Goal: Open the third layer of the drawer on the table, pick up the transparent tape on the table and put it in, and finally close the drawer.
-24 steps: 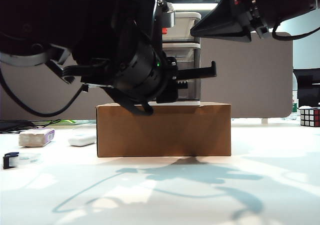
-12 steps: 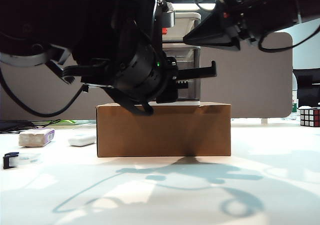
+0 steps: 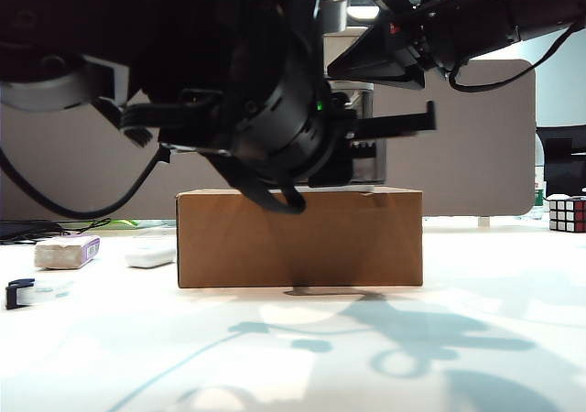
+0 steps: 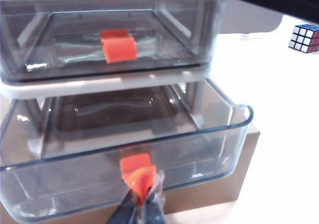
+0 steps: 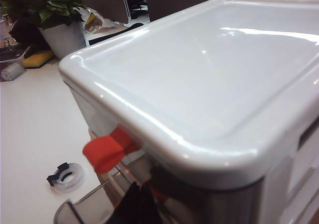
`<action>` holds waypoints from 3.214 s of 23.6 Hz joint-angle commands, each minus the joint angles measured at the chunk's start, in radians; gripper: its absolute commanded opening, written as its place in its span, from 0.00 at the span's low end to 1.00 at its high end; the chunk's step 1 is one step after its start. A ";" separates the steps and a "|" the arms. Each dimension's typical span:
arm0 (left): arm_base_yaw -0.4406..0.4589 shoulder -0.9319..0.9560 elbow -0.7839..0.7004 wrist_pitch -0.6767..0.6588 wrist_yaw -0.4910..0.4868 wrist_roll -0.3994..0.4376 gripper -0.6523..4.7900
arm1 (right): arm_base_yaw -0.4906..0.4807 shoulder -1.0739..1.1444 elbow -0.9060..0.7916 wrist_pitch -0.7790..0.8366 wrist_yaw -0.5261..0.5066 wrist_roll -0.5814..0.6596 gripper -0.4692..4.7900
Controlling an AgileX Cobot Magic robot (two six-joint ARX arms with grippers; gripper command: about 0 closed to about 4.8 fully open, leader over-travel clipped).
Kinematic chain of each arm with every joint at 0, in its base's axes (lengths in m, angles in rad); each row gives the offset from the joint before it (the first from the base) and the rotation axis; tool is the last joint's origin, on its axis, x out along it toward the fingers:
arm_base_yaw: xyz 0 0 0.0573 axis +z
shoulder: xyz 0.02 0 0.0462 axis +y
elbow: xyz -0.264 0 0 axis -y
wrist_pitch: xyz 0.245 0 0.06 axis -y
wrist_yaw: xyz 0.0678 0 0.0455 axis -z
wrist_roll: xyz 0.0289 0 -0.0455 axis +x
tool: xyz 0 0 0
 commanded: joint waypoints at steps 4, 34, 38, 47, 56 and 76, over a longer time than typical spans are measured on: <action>-0.069 -0.007 -0.027 -0.001 -0.097 -0.003 0.11 | 0.000 -0.003 0.006 -0.011 0.013 0.000 0.08; 1.058 -0.954 -0.389 -0.838 1.339 0.120 0.29 | -0.002 -0.008 0.005 -0.118 -0.111 0.000 0.08; 1.121 -0.930 -0.389 -0.837 1.365 0.454 0.85 | -0.002 -0.008 0.004 -0.140 -0.111 -0.001 0.08; 1.121 -0.649 -0.388 -0.767 1.367 0.623 0.87 | -0.002 -0.008 0.003 -0.190 -0.115 -0.010 0.08; 1.148 -0.428 -0.374 -0.585 1.334 0.648 0.98 | -0.002 -0.008 0.003 -0.251 -0.134 -0.057 0.08; 1.146 -0.275 -0.351 -0.568 1.447 0.609 0.43 | -0.003 -0.009 0.003 -0.251 -0.133 -0.064 0.08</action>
